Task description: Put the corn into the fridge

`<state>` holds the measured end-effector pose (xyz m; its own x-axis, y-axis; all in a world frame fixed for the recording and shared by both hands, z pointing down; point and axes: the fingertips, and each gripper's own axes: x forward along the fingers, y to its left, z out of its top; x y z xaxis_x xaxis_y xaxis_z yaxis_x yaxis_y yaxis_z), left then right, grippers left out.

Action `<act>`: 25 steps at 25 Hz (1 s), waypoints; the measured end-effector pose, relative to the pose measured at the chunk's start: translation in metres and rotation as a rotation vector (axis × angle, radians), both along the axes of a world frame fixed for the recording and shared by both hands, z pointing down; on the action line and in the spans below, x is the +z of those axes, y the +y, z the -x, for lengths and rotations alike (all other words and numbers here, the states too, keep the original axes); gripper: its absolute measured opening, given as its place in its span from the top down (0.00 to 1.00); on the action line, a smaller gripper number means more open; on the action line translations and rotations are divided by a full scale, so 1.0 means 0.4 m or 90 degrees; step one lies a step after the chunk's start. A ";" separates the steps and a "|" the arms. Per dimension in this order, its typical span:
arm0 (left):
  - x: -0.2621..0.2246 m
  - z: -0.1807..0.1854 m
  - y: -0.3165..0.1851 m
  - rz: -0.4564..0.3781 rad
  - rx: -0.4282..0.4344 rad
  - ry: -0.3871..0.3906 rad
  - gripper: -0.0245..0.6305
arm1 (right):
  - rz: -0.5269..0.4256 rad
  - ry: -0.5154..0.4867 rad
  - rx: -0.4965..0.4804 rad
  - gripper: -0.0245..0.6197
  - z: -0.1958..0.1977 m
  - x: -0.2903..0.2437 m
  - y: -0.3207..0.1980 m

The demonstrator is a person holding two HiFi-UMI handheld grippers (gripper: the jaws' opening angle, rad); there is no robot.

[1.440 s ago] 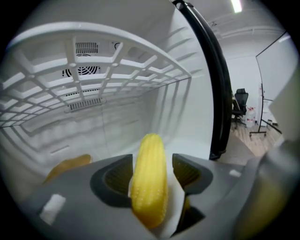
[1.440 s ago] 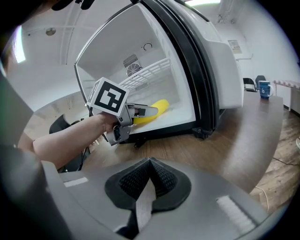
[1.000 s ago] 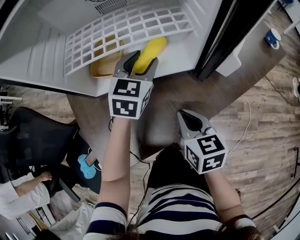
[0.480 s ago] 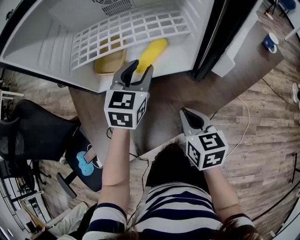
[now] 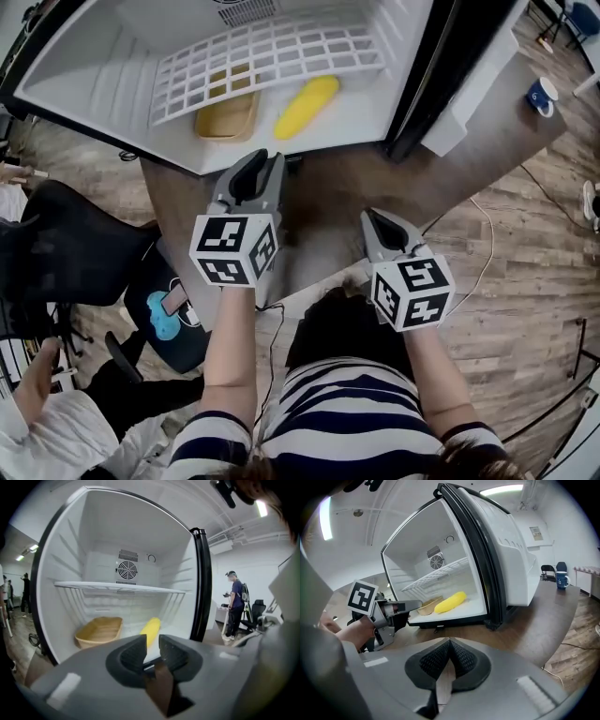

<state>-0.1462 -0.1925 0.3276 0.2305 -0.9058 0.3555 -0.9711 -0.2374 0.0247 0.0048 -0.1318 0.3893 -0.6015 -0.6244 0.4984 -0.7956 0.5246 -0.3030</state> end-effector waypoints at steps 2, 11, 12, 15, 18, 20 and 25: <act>0.001 0.007 0.025 0.004 -0.013 0.006 0.96 | -0.004 0.000 -0.003 0.97 0.002 -0.005 -0.004; 0.042 0.023 0.129 0.040 -0.051 0.001 0.96 | -0.012 0.000 -0.012 0.97 0.014 -0.012 -0.014; 0.044 0.029 0.140 0.044 -0.059 0.004 0.96 | -0.012 0.000 -0.013 0.97 0.016 -0.013 -0.014; 0.048 0.041 0.170 0.051 -0.075 0.012 0.96 | -0.014 0.001 -0.016 0.97 0.021 -0.018 -0.015; 0.048 0.048 0.195 0.056 -0.083 0.009 0.96 | -0.018 0.002 -0.017 0.97 0.024 -0.025 -0.016; 0.043 0.054 0.213 0.058 -0.089 0.007 0.96 | -0.022 0.001 -0.017 0.97 0.024 -0.032 -0.014; 0.031 0.072 0.257 0.059 -0.104 0.002 0.96 | -0.027 0.004 -0.020 0.97 0.025 -0.045 -0.001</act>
